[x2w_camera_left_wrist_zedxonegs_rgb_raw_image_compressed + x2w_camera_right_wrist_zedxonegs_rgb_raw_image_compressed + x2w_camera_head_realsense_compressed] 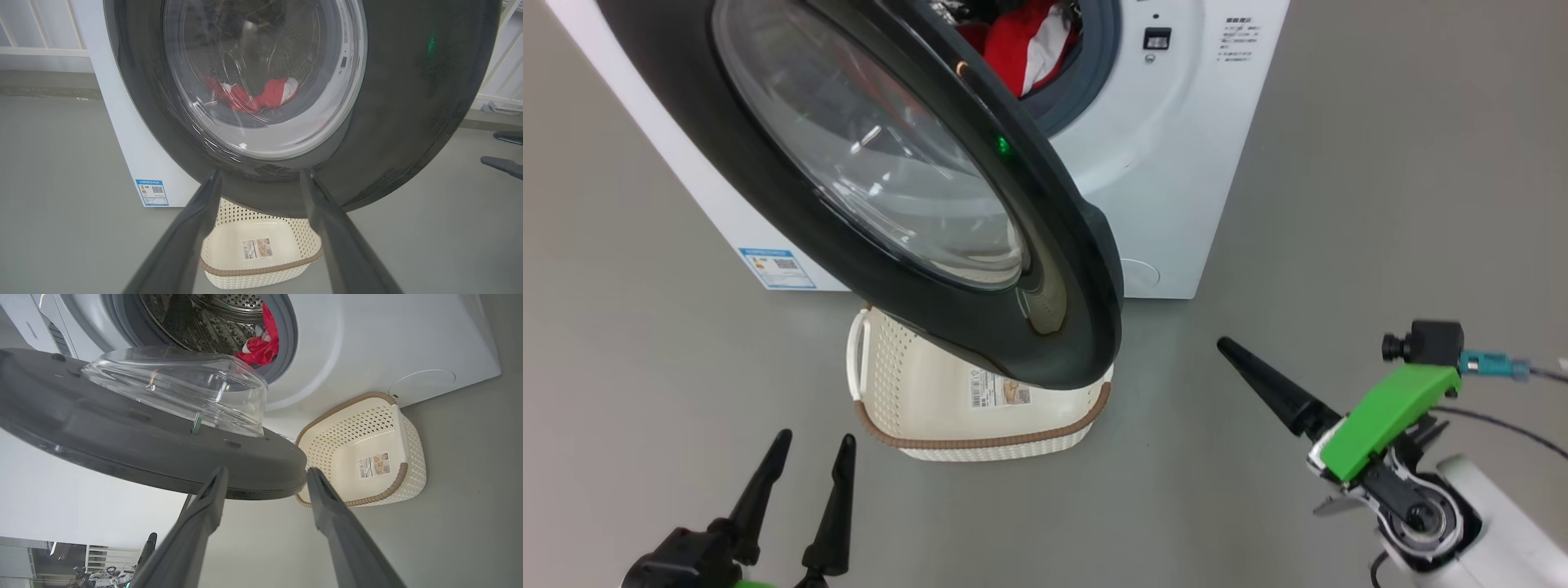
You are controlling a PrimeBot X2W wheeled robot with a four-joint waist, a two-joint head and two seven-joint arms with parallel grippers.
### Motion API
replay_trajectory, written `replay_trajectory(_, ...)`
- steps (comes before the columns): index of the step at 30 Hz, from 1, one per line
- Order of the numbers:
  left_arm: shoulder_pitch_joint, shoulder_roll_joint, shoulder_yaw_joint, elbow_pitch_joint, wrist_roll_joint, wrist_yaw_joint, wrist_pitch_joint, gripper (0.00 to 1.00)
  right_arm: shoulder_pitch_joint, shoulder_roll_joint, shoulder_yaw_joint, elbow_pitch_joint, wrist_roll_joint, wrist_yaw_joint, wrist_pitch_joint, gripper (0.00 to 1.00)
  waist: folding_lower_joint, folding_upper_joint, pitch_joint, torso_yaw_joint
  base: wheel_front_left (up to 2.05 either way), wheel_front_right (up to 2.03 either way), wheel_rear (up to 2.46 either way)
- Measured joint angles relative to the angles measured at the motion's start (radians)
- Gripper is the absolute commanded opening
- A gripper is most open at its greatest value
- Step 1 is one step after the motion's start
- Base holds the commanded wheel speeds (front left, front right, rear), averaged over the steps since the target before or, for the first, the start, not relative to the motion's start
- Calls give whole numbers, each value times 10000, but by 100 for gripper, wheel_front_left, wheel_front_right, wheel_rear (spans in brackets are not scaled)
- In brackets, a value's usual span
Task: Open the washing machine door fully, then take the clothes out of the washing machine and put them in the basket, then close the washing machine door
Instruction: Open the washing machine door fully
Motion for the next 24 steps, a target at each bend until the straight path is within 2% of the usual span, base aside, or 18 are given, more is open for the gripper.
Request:
replay_trajectory(7,211,-2,67,-6,2,0,0,100,796,-50,107,-29,-382,2,-989,100,0,0,-96,-201,0,0,0)
replay_trajectory(17,215,-2,88,12,2,0,0,100,1403,-341,748,228,-1465,27,-3404,100,0,0,-164,-298,0,0,0)
replay_trajectory(24,253,-2,119,33,2,0,0,100,1459,-424,1290,955,-2964,27,-4125,100,0,0,-197,-357,0,0,0)
